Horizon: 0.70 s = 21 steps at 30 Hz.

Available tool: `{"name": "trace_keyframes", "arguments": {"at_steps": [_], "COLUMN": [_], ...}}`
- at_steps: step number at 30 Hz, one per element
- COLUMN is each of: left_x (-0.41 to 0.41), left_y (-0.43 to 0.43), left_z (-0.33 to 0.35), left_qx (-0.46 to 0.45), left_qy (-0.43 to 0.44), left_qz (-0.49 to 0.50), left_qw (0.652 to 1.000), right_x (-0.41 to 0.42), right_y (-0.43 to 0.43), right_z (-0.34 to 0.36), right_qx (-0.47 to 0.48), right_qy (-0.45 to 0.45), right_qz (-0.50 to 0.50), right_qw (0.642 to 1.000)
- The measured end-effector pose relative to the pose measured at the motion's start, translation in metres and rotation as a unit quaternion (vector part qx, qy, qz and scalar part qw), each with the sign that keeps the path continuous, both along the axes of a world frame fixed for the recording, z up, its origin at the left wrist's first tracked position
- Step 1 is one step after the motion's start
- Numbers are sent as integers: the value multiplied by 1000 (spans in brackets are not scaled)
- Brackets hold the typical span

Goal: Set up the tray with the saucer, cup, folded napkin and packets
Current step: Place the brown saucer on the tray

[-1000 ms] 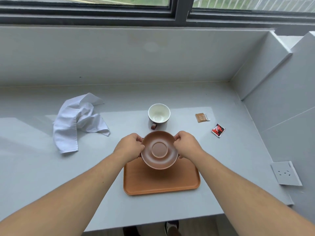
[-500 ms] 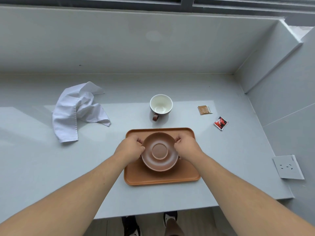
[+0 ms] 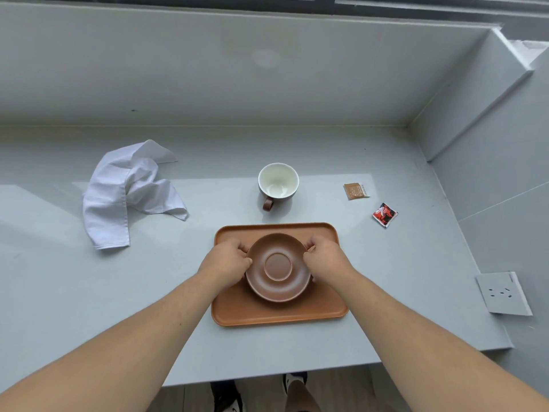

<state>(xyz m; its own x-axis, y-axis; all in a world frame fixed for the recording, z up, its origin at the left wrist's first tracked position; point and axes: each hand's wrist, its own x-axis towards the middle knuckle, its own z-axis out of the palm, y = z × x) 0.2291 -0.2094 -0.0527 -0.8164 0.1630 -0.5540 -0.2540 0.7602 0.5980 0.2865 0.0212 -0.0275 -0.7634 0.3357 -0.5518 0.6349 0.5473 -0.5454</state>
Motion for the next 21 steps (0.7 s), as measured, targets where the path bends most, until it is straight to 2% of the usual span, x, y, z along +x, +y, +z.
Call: {"name": "trace_keyframes", "arguments": {"at_steps": [21], "left_x": [-1], "left_y": [2], "left_z": [-5], "left_qx": [4], "left_qy": [-6], "left_qz": [5], "left_qw": [1000], "right_x": [-5], "right_y": [4], "right_z": [-4], "right_qx": [-3], "right_qy": [-3], "right_qz": [8], "right_qw": [1000]}}
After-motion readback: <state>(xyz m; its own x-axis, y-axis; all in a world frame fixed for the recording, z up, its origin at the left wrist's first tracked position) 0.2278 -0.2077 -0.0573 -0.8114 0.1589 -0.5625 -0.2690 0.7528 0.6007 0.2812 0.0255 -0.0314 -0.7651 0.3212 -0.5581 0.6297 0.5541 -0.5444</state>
